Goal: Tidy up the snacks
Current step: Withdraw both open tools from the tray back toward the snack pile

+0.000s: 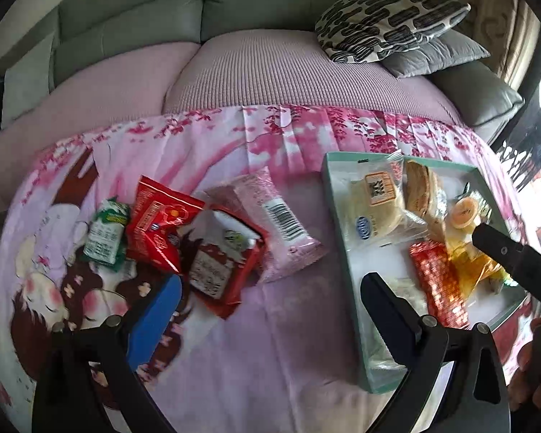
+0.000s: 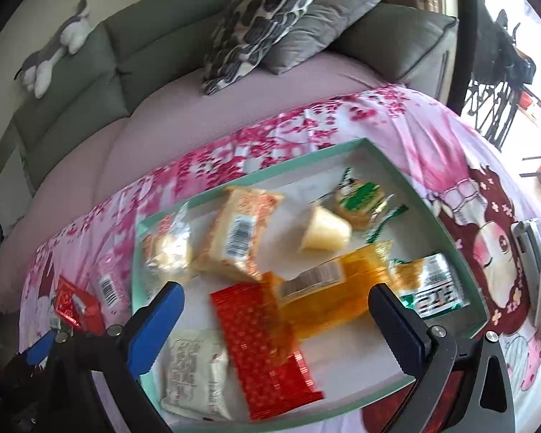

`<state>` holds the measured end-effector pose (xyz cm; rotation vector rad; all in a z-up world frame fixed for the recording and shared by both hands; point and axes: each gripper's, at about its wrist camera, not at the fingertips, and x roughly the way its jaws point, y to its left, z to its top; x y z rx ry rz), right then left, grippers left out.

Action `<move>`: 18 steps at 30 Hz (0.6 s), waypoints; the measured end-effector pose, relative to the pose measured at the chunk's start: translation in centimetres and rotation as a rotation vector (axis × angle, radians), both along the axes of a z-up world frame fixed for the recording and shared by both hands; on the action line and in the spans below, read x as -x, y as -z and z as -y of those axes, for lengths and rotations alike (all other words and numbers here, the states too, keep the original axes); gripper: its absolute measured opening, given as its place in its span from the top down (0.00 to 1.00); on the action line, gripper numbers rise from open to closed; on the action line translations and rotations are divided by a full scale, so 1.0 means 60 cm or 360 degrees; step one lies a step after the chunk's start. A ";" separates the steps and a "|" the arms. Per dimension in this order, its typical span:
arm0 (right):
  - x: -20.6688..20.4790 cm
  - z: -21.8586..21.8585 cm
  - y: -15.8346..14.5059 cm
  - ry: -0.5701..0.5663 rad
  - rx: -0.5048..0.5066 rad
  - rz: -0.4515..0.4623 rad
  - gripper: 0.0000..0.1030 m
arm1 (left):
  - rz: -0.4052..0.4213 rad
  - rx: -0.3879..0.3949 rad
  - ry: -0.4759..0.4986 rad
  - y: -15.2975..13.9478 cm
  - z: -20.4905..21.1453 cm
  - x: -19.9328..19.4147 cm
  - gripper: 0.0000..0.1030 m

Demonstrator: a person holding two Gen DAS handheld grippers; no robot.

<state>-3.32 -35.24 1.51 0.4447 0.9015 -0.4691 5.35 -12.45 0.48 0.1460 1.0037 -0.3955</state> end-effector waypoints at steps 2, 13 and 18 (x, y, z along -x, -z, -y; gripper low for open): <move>-0.004 -0.012 0.002 -0.0009 -0.0003 -0.0011 0.00 | 0.0013 -0.0015 0.0000 0.001 -0.004 -0.003 0.03; -0.020 -0.078 0.013 -0.0035 0.0051 -0.0133 0.00 | -0.0041 0.0047 -0.0184 0.005 -0.064 -0.029 0.03; -0.031 -0.114 0.011 -0.0100 0.0091 -0.0150 0.00 | -0.0073 0.0118 -0.0259 0.002 -0.093 -0.041 0.03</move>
